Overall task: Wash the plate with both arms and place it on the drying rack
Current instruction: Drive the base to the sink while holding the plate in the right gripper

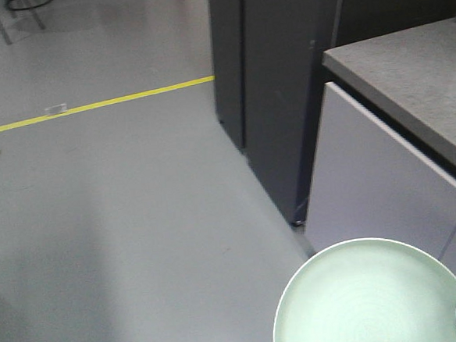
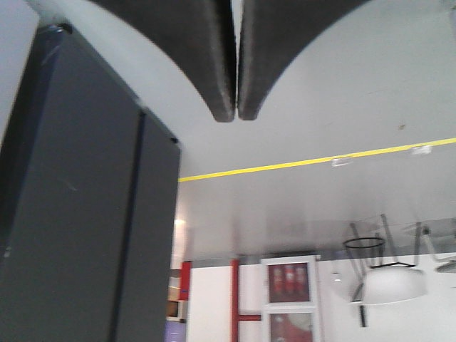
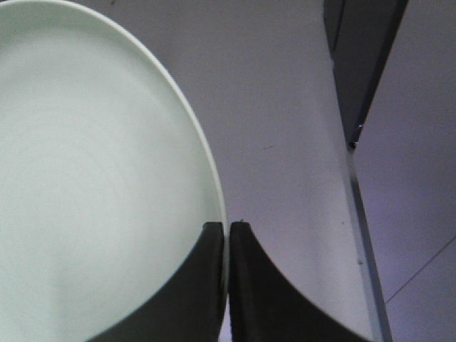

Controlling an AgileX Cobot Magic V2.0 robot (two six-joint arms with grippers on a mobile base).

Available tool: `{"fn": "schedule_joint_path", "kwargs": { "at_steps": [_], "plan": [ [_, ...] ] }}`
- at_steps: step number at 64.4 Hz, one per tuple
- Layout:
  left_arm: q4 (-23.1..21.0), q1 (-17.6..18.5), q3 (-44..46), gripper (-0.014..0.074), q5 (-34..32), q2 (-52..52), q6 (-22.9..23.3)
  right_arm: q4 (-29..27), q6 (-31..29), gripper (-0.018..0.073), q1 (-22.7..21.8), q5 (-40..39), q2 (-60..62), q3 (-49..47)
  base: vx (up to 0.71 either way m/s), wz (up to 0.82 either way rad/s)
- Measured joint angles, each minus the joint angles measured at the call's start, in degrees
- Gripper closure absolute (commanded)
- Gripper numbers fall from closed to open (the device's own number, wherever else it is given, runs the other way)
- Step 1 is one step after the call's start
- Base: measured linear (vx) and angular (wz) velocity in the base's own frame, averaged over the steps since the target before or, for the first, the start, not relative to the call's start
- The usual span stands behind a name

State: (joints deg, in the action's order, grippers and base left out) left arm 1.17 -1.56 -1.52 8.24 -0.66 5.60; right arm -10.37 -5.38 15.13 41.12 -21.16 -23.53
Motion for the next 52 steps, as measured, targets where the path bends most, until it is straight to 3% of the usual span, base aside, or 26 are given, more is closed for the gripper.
{"fn": "schedule_joint_path", "kwargs": {
  "at_steps": [52],
  "plan": [
    [0.0, 0.0, 0.0, 0.0602, 0.0, 0.0, 0.0, 0.0, 0.0, 0.0568, 0.0, 0.0, 0.0, 0.0, 0.15, -0.48]
  ]
}}
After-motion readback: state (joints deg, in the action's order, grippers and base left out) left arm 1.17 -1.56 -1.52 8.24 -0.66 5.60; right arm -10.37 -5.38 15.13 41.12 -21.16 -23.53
